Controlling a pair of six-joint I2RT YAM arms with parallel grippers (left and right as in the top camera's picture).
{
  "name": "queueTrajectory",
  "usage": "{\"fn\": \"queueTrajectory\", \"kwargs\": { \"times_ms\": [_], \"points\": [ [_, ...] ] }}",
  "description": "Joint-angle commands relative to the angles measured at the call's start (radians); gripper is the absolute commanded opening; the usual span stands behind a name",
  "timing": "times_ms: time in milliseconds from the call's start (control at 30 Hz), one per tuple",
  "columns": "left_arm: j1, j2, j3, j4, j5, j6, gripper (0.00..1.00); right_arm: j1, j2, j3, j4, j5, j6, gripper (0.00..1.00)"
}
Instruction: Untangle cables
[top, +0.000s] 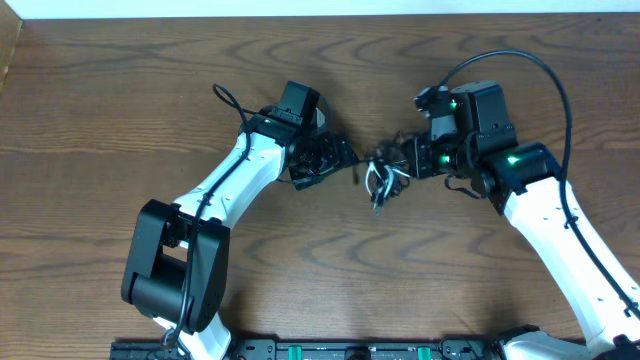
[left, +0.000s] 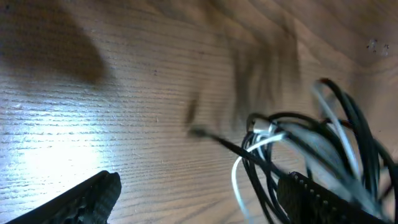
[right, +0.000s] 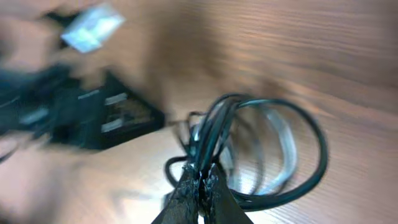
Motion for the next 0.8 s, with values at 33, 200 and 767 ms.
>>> {"fn": "queueTrajectory", "kwargs": {
  "times_ms": [33, 200, 767],
  "points": [
    [-0.014, 0.013, 0.013, -0.01, -0.006, 0.015, 0.85, -0.001, -0.004, 0.025, 0.017, -0.032, -0.098, 0.01],
    [-0.029, 0.013, 0.013, -0.013, -0.036, 0.023, 0.85, -0.001, -0.004, 0.025, 0.012, -0.114, -0.203, 0.01],
    [-0.033, 0.013, 0.013, -0.013, -0.036, 0.033, 0.85, 0.0, 0.002, 0.025, -0.012, -0.081, -0.105, 0.01]
  ]
}}
